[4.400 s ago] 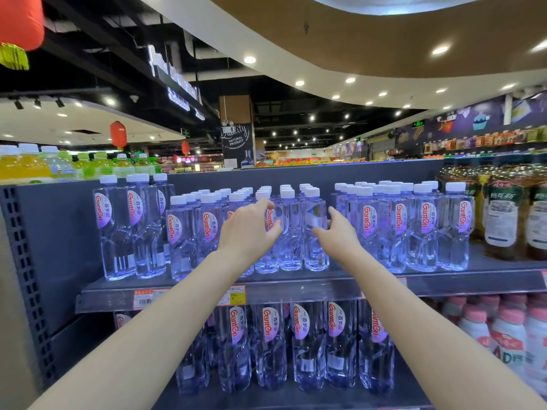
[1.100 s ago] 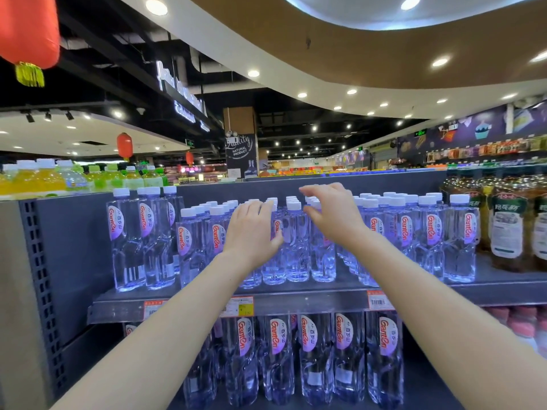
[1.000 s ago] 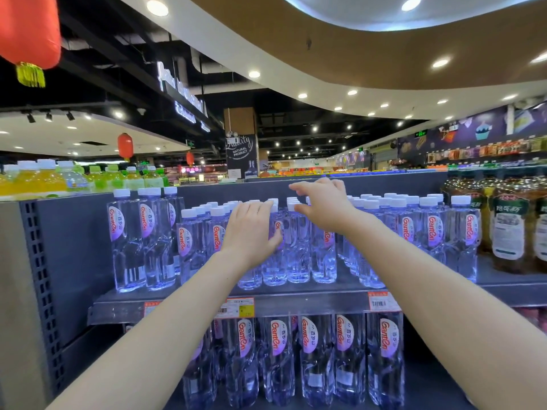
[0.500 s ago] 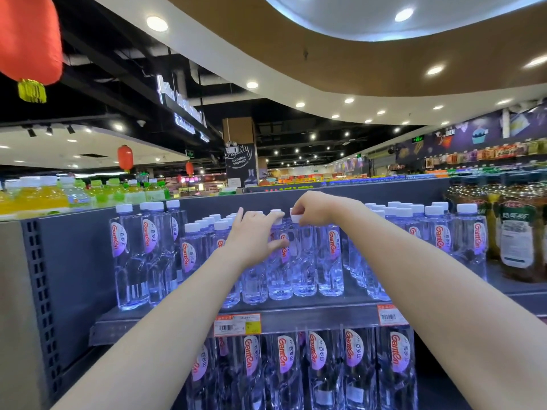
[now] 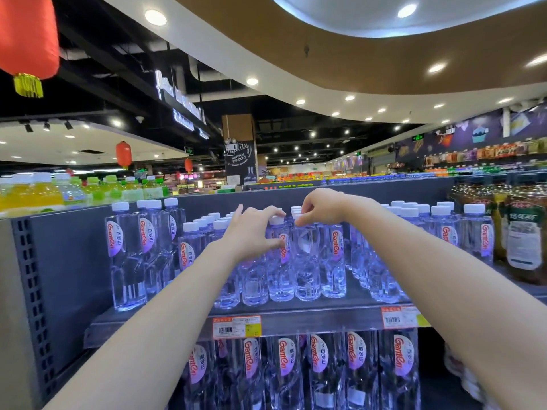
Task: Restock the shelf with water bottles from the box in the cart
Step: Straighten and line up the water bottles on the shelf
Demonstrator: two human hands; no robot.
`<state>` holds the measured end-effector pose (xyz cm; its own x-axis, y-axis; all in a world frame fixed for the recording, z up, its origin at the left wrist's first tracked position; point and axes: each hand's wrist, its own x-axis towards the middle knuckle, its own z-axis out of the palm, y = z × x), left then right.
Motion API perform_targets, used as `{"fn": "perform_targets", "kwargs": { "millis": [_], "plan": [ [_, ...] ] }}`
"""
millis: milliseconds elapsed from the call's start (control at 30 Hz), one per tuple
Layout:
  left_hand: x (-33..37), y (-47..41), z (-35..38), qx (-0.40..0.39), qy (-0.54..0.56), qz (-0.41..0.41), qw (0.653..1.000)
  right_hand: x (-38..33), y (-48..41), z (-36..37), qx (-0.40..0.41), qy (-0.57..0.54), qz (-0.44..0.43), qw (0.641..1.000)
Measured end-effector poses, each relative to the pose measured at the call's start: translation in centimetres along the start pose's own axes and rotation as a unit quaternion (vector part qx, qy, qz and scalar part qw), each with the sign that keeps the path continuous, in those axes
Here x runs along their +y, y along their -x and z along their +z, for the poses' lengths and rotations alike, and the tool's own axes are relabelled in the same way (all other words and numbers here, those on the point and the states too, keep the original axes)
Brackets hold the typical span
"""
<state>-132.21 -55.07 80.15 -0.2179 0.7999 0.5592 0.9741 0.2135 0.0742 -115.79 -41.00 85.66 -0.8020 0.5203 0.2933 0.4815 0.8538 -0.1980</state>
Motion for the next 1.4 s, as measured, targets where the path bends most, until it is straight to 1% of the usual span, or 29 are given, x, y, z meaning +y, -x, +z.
{"fn": "perform_targets", "kwargs": {
  "millis": [100, 200, 333, 467, 600, 667, 767, 867, 1033, 1233, 1400],
  "plan": [
    [-0.2, -0.1, -0.1, -0.007, 0.011, 0.003, 1.0, -0.1, 0.3, -0.2, -0.025, -0.046, -0.026, 0.998],
    [-0.4, -0.3, -0.5, -0.018, 0.033, 0.001, 0.999, -0.1, 0.5, -0.3, -0.031, -0.057, -0.042, 0.997],
    [-0.1, -0.3, -1.4, -0.047, 0.044, -0.011, 0.998, -0.3, 0.3, 0.1, 0.004, -0.049, -0.015, 0.999],
    [0.2, -0.9, -1.4, -0.046, 0.015, -0.024, 0.999, -0.6, 0.1, 0.9, 0.021, -0.017, -0.005, 1.0],
    [0.7, -0.6, -1.4, -0.045, 0.016, -0.028, 0.998, -0.8, 0.7, -0.1, -0.028, -0.041, -0.034, 0.998],
    [0.7, -0.4, -1.8, -0.049, 0.033, -0.027, 0.998, -0.5, 0.9, -0.6, -0.035, -0.048, -0.044, 0.997],
    [0.1, -0.8, -2.1, -0.071, 0.065, -0.022, 0.995, -0.3, 0.7, -0.3, -0.016, -0.057, -0.034, 0.998],
    [-0.4, -1.3, -2.3, -0.093, 0.08, -0.027, 0.992, -0.3, 0.1, 0.4, -0.01, -0.044, -0.017, 0.999],
    [-0.6, -1.6, -2.7, -0.101, 0.073, -0.028, 0.992, -0.6, -0.1, 0.6, 0.019, -0.005, 0.003, 1.0],
    [-1.3, -1.9, -3.0, -0.113, 0.114, -0.031, 0.987, -0.6, -0.2, 0.9, 0.042, 0.047, 0.003, 0.998],
    [-1.3, -2.3, -3.3, -0.134, 0.146, -0.025, 0.98, -0.2, -0.5, 1.5, 0.071, 0.057, 0.015, 0.996]
  ]
}}
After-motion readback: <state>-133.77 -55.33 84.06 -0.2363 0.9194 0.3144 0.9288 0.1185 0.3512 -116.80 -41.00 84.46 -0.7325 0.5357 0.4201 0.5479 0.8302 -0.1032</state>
